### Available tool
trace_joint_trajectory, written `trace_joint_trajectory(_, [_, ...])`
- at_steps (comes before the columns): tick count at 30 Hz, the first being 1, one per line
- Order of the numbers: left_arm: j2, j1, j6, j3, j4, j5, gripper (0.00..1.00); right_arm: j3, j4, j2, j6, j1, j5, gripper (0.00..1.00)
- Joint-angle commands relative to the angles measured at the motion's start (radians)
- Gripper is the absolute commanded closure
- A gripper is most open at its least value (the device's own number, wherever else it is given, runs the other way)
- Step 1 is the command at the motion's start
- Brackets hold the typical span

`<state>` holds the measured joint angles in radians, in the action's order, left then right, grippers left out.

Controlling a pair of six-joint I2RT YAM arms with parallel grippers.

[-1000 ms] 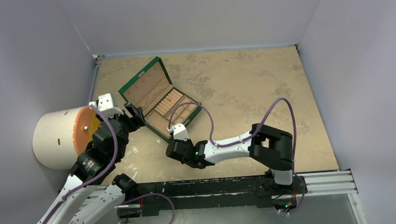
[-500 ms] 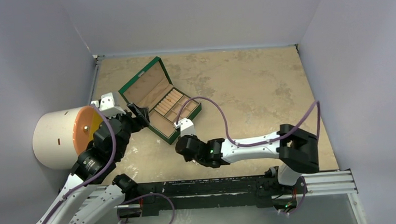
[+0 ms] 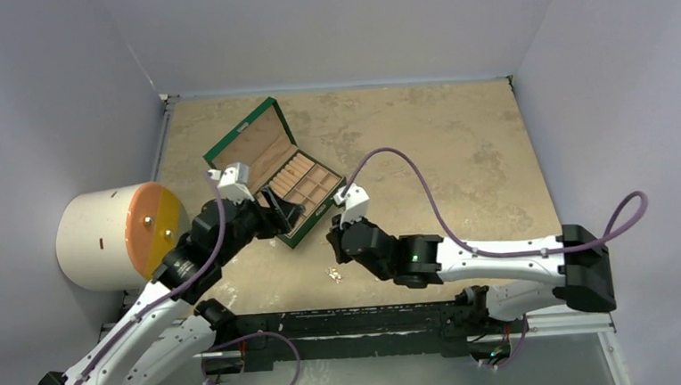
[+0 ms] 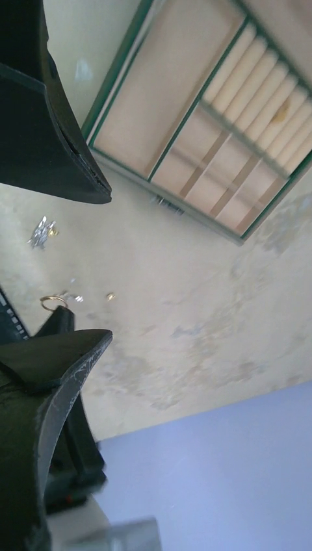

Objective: Organize the mixed jewelry

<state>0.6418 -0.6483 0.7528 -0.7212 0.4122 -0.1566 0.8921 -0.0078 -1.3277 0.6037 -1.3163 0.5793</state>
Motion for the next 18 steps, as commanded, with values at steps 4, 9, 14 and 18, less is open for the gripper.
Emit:
trace_joint_trajectory(4, [0.072,0.004,0.185,0.122,-0.363,0.420,0.32,-0.047,0.064,0.160,-0.043,0.014,0.093,1.00])
trace_joint_trajectory(9, [0.103,0.004,0.289,0.191,-0.555,0.513,0.35,-0.063,0.075,0.226,-0.037,0.017,0.095,1.00])
trace_joint_trajectory(14, [0.122,0.004,0.347,0.226,-0.656,0.554,0.38,-0.075,0.084,0.259,-0.030,0.017,0.103,1.00])
trace_joint_trajectory(18, [0.125,0.004,0.374,0.249,-0.698,0.572,0.43,-0.076,0.092,0.268,-0.020,0.018,0.103,1.00])
